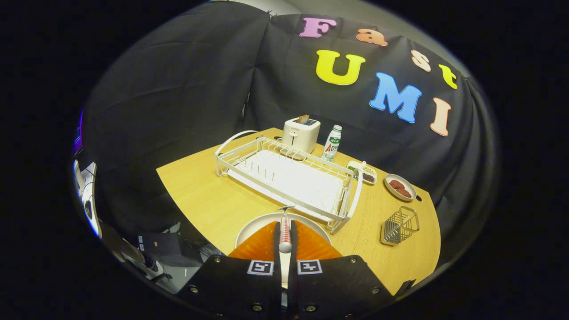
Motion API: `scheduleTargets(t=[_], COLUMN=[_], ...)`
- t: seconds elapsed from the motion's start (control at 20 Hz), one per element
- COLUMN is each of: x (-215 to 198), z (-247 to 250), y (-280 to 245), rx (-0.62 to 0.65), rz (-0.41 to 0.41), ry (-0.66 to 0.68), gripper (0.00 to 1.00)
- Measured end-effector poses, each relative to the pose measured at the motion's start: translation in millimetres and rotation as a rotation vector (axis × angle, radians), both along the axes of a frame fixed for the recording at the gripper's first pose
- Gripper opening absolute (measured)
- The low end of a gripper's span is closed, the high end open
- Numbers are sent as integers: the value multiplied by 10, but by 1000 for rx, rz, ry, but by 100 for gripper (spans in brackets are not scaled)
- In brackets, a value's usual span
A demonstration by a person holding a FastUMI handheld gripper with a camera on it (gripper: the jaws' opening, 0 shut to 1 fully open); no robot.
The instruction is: Take the plate from the dish rack, then take the spoon from the basket and place it into the plate.
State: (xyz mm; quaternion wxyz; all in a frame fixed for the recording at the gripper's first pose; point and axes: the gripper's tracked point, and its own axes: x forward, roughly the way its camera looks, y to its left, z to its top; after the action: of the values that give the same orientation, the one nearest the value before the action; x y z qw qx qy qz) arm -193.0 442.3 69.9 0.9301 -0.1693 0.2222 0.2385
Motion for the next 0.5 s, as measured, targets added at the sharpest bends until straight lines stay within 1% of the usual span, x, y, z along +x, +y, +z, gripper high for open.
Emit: scheduleTargets(t=[0.25, 0.5], x=[34, 73], z=[-185, -337], y=[-66, -95], rx=[-16, -23], rz=[-14, -3], ry=[35, 55], gripper=[5, 5])
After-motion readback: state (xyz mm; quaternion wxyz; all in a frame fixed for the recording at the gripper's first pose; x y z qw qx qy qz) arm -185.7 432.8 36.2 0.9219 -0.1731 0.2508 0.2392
